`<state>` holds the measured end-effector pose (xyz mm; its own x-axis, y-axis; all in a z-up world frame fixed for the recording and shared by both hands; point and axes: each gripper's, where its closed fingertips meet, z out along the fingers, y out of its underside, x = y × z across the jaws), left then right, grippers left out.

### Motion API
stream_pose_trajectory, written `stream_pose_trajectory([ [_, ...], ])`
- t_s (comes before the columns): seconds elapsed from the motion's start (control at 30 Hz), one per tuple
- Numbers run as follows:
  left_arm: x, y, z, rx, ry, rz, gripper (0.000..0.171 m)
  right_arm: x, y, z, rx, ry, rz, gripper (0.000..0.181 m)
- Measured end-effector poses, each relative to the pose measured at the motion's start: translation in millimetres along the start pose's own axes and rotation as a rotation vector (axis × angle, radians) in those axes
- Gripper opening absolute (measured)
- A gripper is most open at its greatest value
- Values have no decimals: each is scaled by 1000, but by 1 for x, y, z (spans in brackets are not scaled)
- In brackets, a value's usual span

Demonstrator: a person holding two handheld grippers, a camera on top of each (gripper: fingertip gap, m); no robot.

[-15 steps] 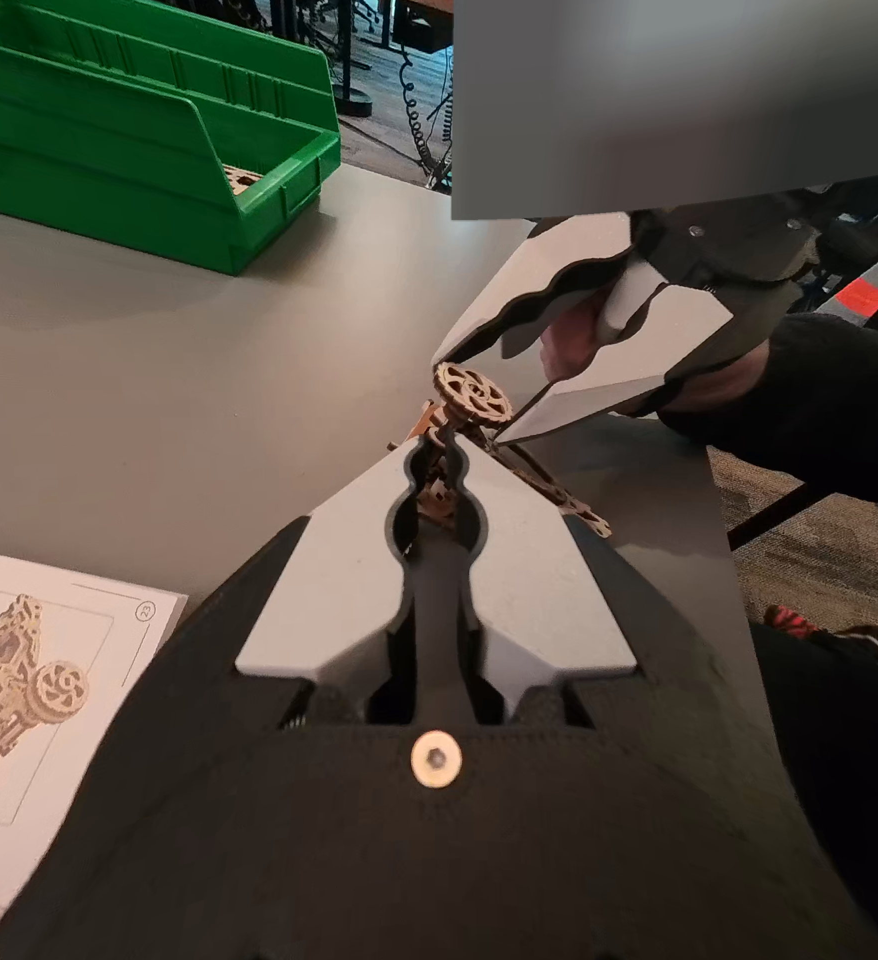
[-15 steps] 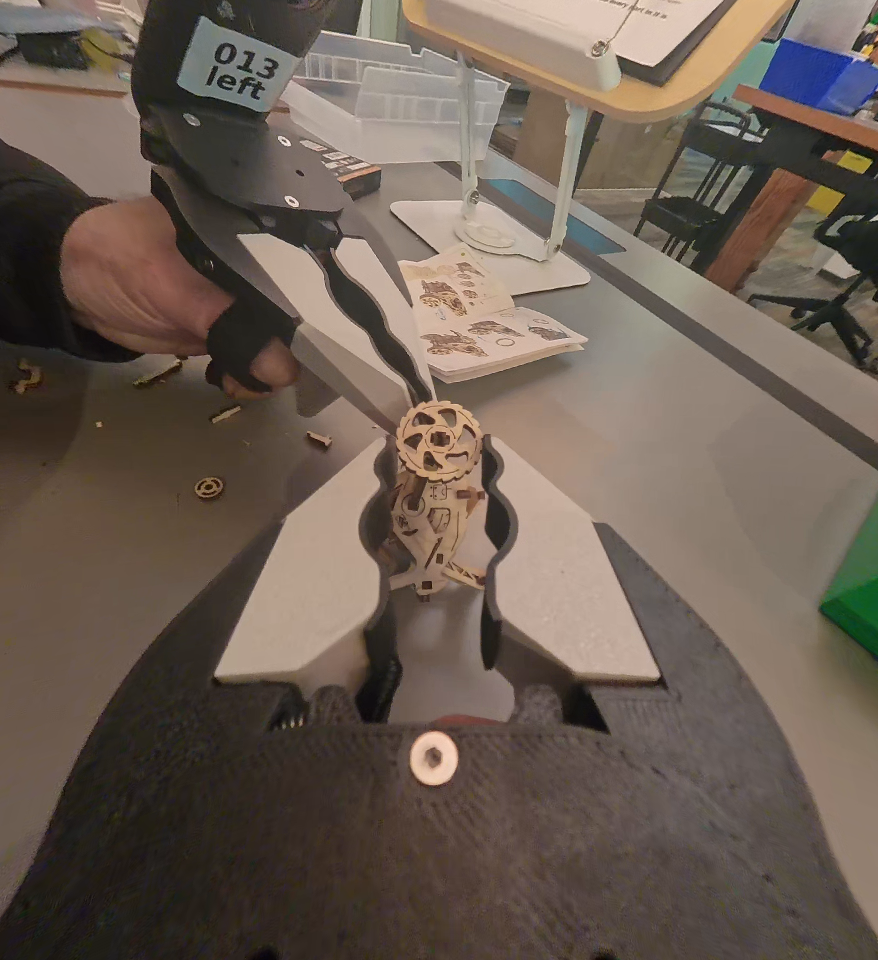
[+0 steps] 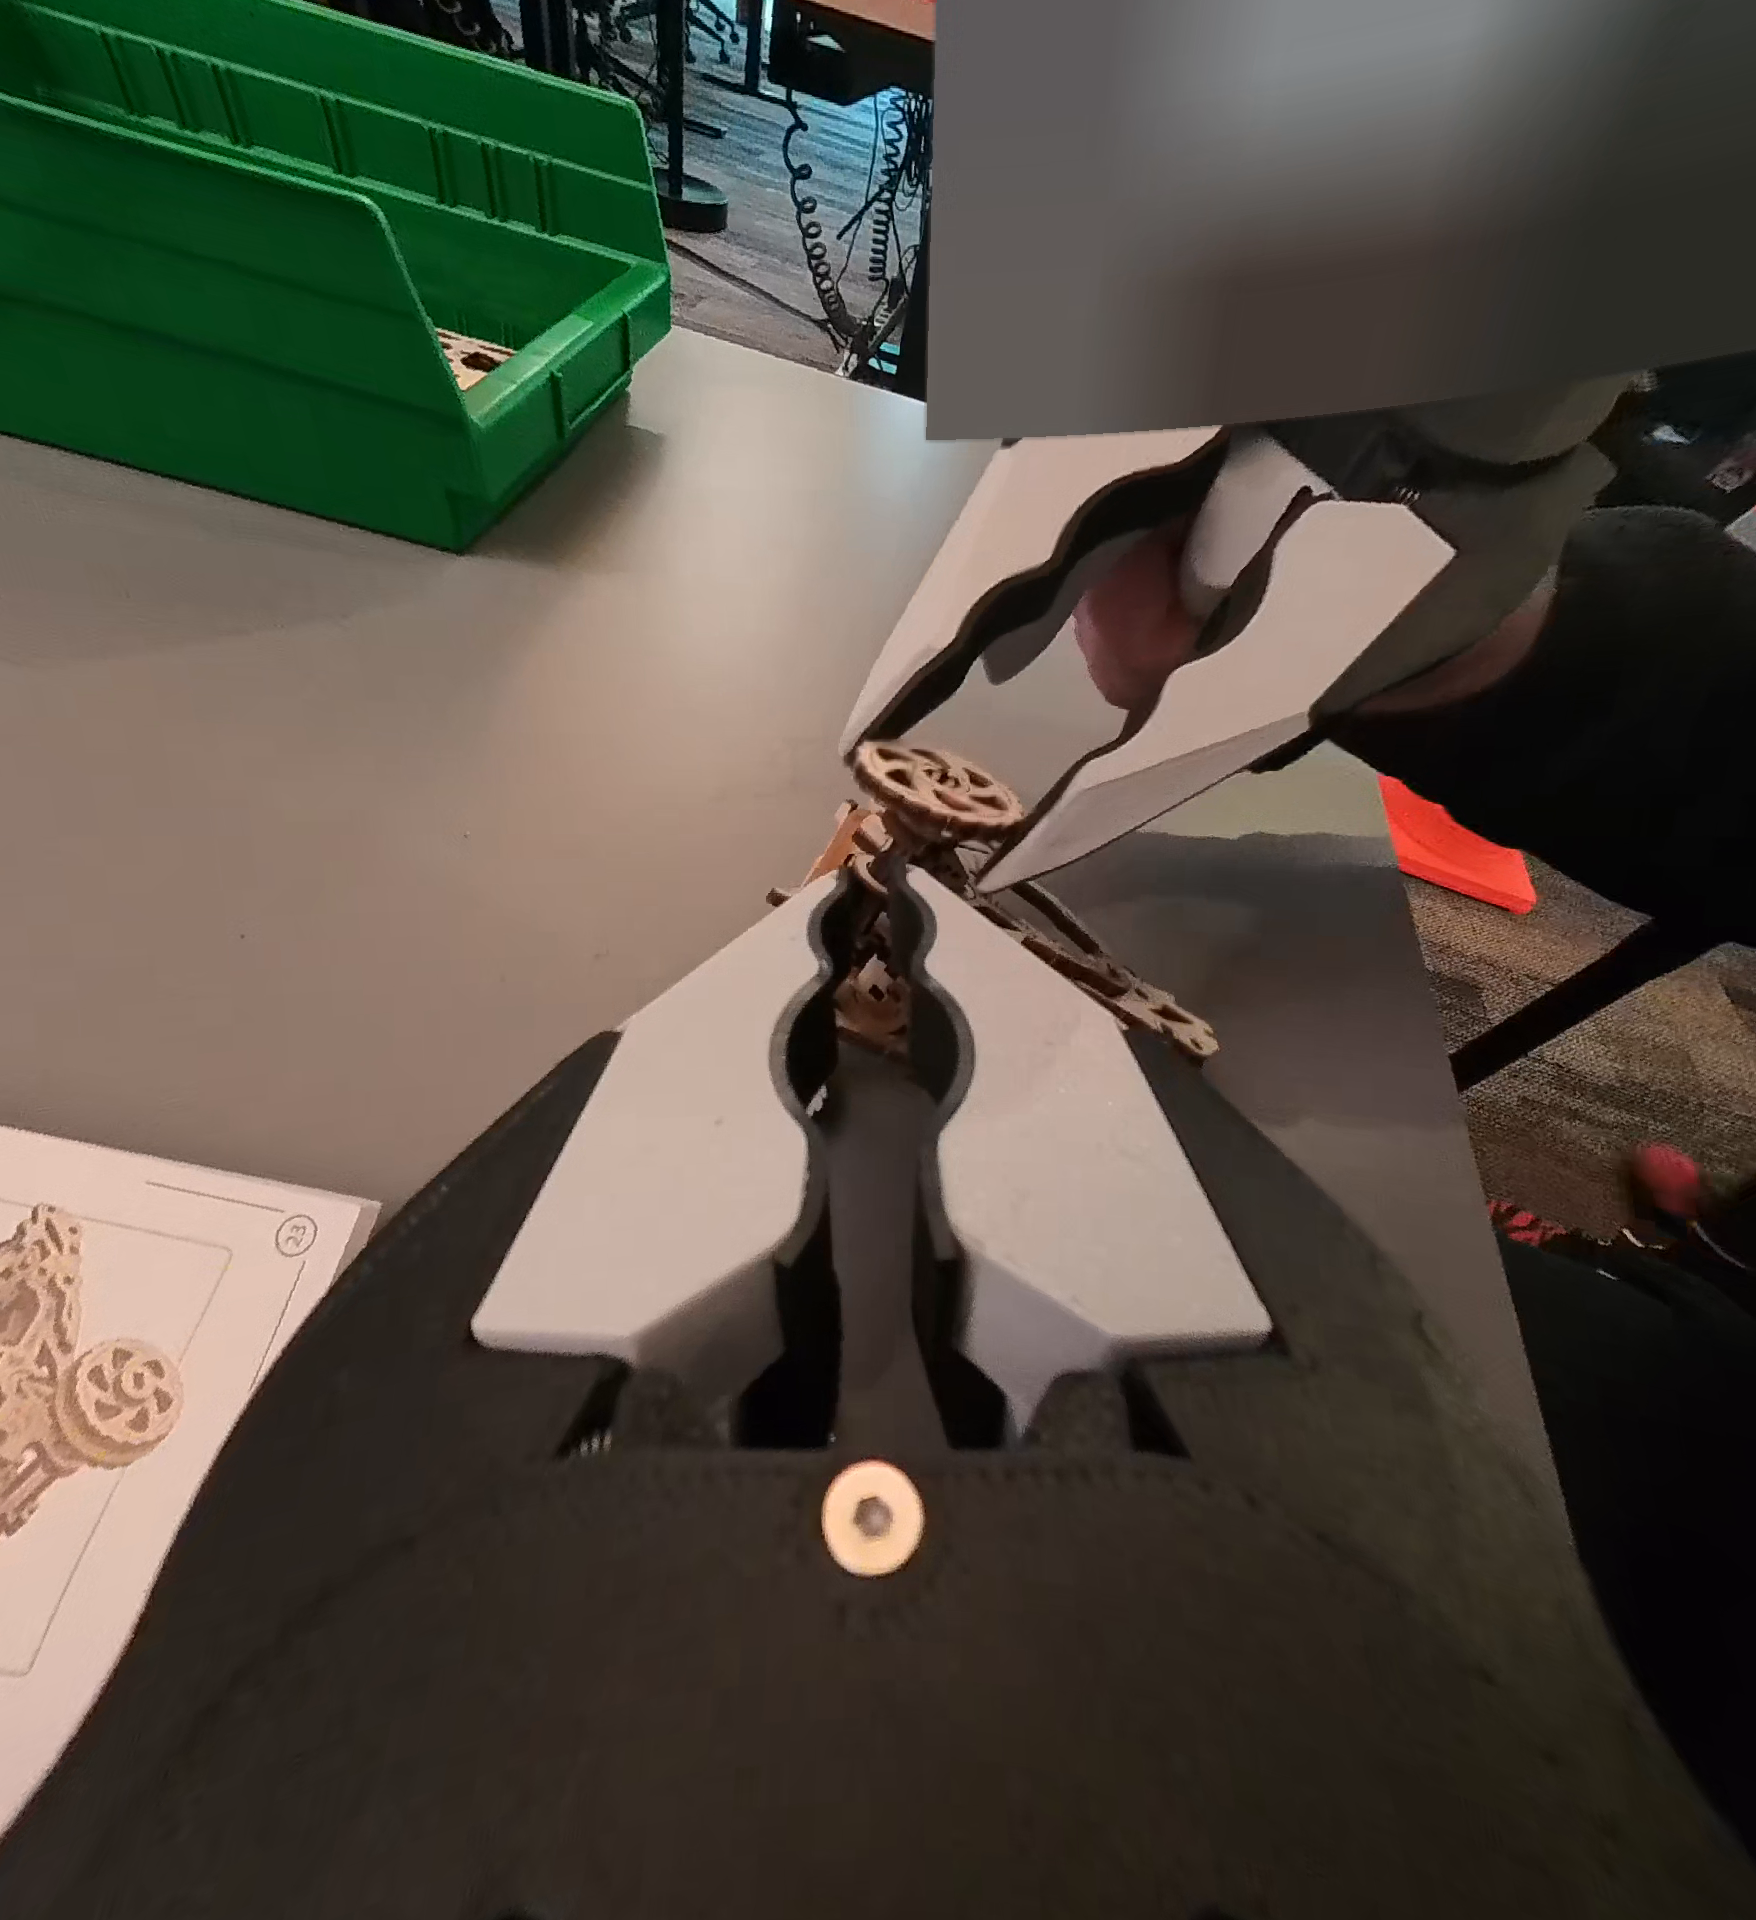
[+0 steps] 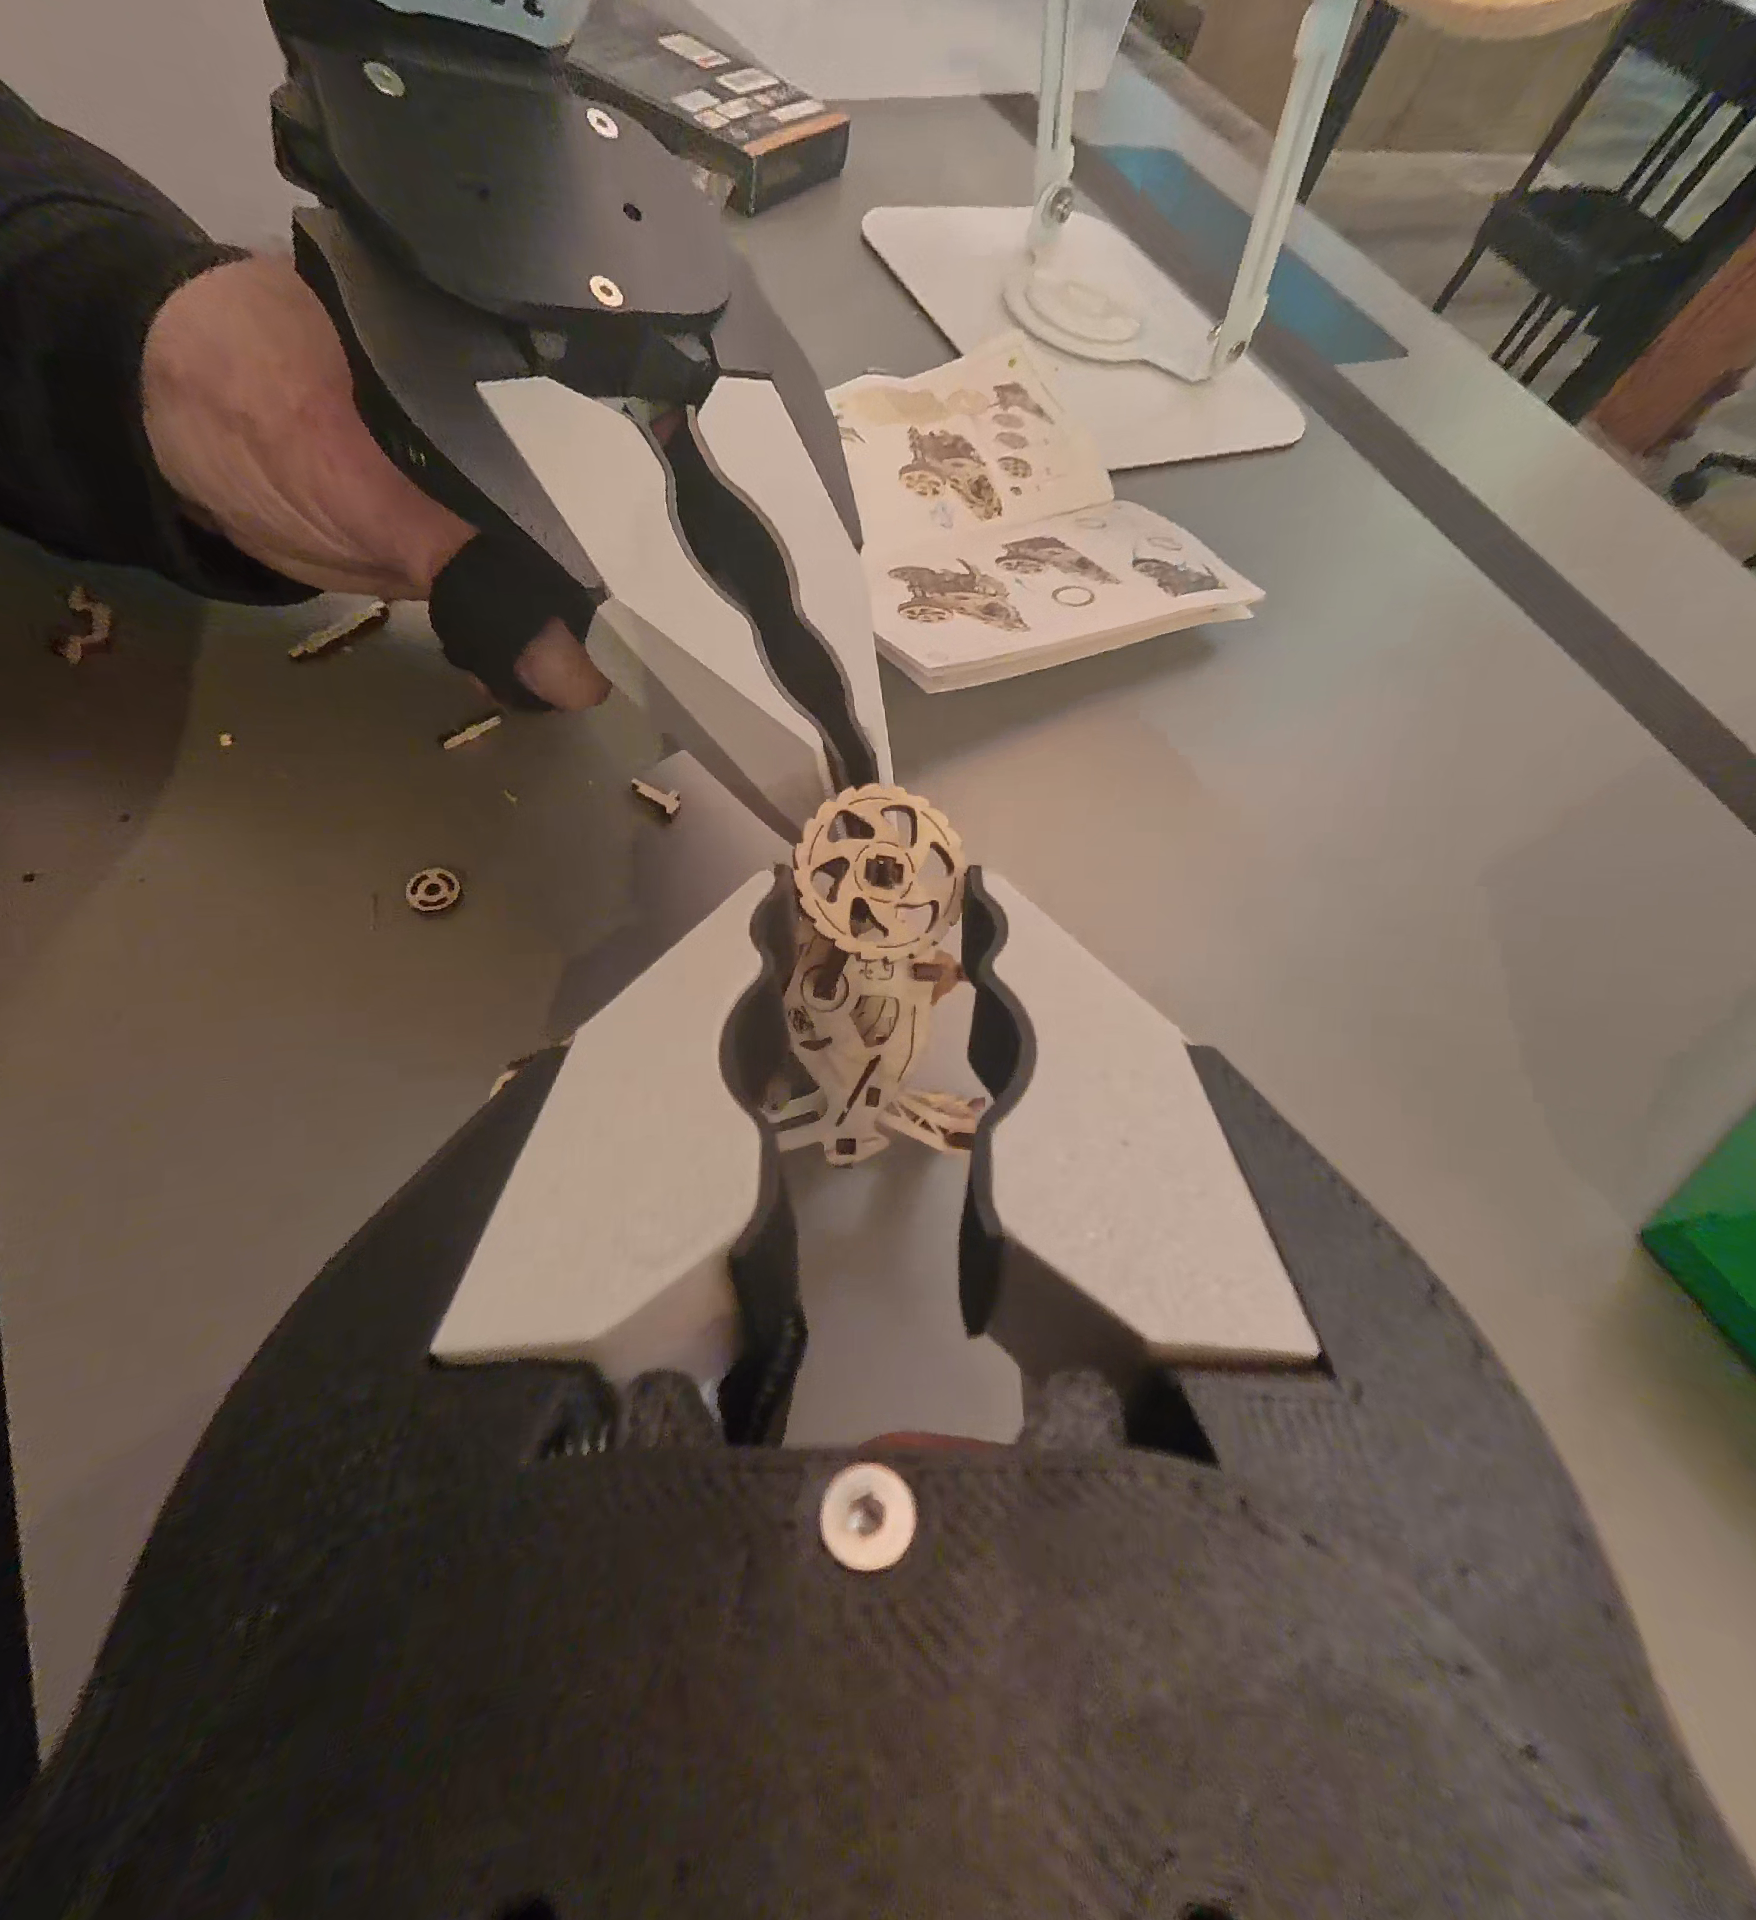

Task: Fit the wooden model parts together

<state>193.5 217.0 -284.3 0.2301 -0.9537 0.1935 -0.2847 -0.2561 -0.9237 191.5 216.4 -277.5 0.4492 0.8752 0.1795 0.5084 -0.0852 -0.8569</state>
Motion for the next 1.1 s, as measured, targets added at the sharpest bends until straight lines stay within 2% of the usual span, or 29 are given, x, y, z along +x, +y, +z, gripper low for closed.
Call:
stream_pose_trajectory([
  [0.1, 0, 0, 1, -3, -10, 11, 3, 2, 6, 4, -59, 58, -7, 24],
  [0.2, 0, 0, 1, 1, -17, 13, 3, 3, 5, 4, -47, 88, 26, 24],
  [0.37, -1, 0, 0, 6, -14, 7, 3, 0, 9, -1, -41, 72, 78, 43],
  [0.5, -1, 0, 0, 12, -11, 2, 3, 1, -10, -12, 110, -64, 248, 44],
  [0.6, -1, 0, 1, 12, -12, 6, 3, 3, -11, -10, 141, -152, 350, 44],
  [0.67, 0, 0, 1, 13, -6, 2, 3, -1, -8, -5, 141, -232, 433, 33],
  [0.73, 0, 0, 1, 16, -5, 2, 3, -1, -7, -2, 156, -266, 478, 31],
  [0.87, 0, 0, 1, 19, -7, 0, 3, -1, -7, -2, 139, -218, 410, 31],
  [1.1, 0, 0, 1, 24, -17, 2, 3, 0, -7, -1, 96, -3, 213, 31],
])
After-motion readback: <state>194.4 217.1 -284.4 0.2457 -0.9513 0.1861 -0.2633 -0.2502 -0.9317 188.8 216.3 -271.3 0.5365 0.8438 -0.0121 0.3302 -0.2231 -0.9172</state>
